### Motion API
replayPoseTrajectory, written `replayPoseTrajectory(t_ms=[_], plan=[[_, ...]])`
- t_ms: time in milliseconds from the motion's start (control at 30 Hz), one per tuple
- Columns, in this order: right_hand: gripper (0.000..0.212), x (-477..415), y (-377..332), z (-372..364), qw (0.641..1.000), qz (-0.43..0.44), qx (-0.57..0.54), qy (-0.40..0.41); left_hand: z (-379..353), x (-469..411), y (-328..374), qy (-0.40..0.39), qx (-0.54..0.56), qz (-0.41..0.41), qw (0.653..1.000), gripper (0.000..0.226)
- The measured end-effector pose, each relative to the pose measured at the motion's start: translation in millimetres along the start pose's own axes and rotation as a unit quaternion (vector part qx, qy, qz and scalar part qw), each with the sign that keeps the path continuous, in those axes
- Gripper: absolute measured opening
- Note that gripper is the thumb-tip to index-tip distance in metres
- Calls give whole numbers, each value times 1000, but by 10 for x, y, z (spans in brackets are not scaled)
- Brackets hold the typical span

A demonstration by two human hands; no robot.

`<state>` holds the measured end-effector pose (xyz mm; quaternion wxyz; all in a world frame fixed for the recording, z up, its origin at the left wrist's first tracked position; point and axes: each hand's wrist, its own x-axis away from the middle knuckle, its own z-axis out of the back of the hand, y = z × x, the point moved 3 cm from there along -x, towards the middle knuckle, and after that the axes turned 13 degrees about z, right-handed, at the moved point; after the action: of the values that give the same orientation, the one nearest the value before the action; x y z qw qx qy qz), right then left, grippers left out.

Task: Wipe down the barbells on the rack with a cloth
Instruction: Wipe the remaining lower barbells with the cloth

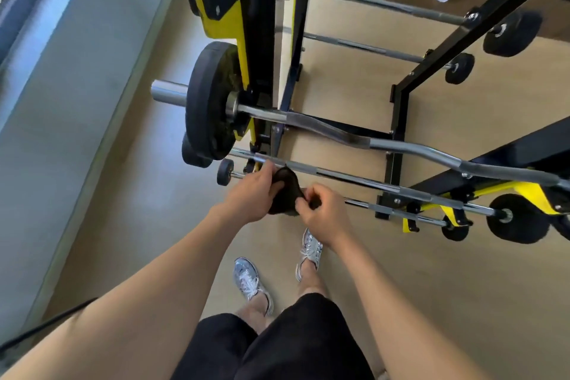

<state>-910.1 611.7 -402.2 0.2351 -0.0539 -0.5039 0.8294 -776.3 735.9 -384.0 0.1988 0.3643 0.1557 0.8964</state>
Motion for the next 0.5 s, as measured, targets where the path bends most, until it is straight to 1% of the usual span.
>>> replayPoseTrajectory(t_ms=[67, 100, 200, 267, 333, 367, 433, 500], plan=[[20, 2, 134, -117, 999, -21, -13, -22, -188, -71, -7, -5, -16, 4, 1000, 25], [24, -4, 202, -160, 999, -17, 4, -28, -267, -118, -14, -4, -26, 19, 999, 33], [33, -95, 404, -247, 997, 38, 53, -38, -467, -320, -97, -11, -15, 72, 997, 49], [38, -208, 544, -302, 996, 60, 54, -46, -561, -469, -164, -49, 30, 104, 993, 50], [33, -360, 696, -386, 995, 66, 67, -39, -656, -655, -254, -69, 27, 121, 990, 43], [30, -449, 783, -440, 995, 66, 71, -35, -697, -757, -316, -59, 13, 139, 988, 35], [30, -644, 934, -556, 993, 74, 84, -40, -747, -952, -441, 1, 8, 190, 982, 20], [34, -817, 1033, -678, 989, 88, 108, -51, -757, -1104, -540, 88, 30, 226, 970, 20]])
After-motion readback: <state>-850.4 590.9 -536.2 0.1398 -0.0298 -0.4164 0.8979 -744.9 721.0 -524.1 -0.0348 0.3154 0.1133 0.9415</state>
